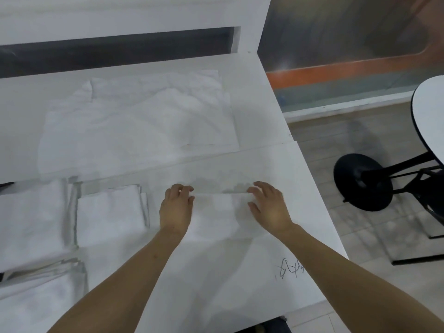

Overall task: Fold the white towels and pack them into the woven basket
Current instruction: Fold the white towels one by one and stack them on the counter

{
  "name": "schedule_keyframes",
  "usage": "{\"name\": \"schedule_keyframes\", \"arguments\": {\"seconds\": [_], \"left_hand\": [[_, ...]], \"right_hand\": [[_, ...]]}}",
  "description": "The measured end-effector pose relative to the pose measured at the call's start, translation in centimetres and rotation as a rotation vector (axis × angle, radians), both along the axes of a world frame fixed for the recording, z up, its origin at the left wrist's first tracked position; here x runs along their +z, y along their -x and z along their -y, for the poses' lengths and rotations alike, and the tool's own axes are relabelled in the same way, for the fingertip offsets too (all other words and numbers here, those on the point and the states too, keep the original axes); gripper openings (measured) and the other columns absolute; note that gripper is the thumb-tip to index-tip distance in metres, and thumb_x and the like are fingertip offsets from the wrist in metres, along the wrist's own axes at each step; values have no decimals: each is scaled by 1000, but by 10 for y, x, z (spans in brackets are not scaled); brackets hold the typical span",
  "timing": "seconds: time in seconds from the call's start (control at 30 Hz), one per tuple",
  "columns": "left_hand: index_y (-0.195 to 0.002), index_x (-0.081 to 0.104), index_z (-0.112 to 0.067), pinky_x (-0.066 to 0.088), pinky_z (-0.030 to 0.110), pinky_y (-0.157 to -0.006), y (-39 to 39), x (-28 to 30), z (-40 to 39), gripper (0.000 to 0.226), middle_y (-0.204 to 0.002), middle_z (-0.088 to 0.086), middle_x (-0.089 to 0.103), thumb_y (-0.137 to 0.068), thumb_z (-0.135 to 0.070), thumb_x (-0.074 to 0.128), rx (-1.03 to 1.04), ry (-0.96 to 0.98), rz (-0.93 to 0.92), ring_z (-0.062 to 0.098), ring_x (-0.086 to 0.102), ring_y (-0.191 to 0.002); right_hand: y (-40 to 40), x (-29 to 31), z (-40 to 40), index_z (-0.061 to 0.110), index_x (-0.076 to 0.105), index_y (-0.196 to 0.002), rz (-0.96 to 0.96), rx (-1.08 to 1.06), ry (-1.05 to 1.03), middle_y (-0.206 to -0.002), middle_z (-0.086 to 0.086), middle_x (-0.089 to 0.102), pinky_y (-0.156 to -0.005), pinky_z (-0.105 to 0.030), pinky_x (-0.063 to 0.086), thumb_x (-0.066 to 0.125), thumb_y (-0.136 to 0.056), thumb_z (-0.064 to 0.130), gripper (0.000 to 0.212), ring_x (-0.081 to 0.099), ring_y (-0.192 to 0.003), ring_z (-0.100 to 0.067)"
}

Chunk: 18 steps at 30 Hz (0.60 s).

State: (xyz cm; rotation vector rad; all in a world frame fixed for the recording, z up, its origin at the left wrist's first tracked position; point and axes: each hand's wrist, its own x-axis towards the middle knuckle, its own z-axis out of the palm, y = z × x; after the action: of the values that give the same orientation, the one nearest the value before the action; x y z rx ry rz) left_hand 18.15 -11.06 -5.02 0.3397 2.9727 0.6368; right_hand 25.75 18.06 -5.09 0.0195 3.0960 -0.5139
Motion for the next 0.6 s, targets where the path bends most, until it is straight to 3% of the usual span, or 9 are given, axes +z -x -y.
{"name": "schedule_keyframes", "arguments": {"seconds": [0.07,0.13,0.27,0.4,0.5,0.6], "left_hand": [[-114,70,-16,52,41,-70,-14,-4,-4,28,-114,8,60,-87,-9,71,-95,29,-110,31,58,-99],[-113,71,-19,49,40,-72,-37,-8,-8,28,-110,5,60,-85,-13,67,-221,37,-171,30,58,-95],[-128,65,-27,47,43,-87,-74,-18,-11,38,-124,5,58,-95,-39,50,-366,152,-139,30,55,-109],[-138,59,-25,42,50,-104,-73,-20,-16,42,-142,13,51,-99,-39,53,-216,191,-97,37,49,-125],[-138,59,-23,51,48,-95,-65,-14,-24,42,-138,15,50,-99,-38,57,-120,175,21,37,50,-124],[-124,65,-16,53,42,-89,-55,-7,-34,31,-128,10,49,-102,-34,52,-73,-21,240,31,50,-117]], "right_hand": [[-1,-4,5,26,58,-133,25,224,-19,-152,-4,50,-109,-45,41,63,-93,26,40,45,-142,-29],[-4,-9,8,33,53,-141,124,340,-46,-161,-1,40,-115,-43,35,58,-97,29,45,35,-150,-26],[-10,-9,8,38,48,-147,208,298,-79,-161,-2,39,-111,-44,40,55,-99,37,49,42,-142,-29],[-20,0,11,34,42,-152,297,174,-92,-139,-9,46,-95,-43,51,50,-100,40,54,51,-118,-32],[-38,5,14,32,30,-159,413,90,-22,-124,-6,45,-90,-39,52,48,-103,42,60,55,-106,-28],[-54,4,17,31,28,-160,411,63,24,-119,-6,49,-89,-37,51,49,-104,42,61,56,-106,-27]]}}
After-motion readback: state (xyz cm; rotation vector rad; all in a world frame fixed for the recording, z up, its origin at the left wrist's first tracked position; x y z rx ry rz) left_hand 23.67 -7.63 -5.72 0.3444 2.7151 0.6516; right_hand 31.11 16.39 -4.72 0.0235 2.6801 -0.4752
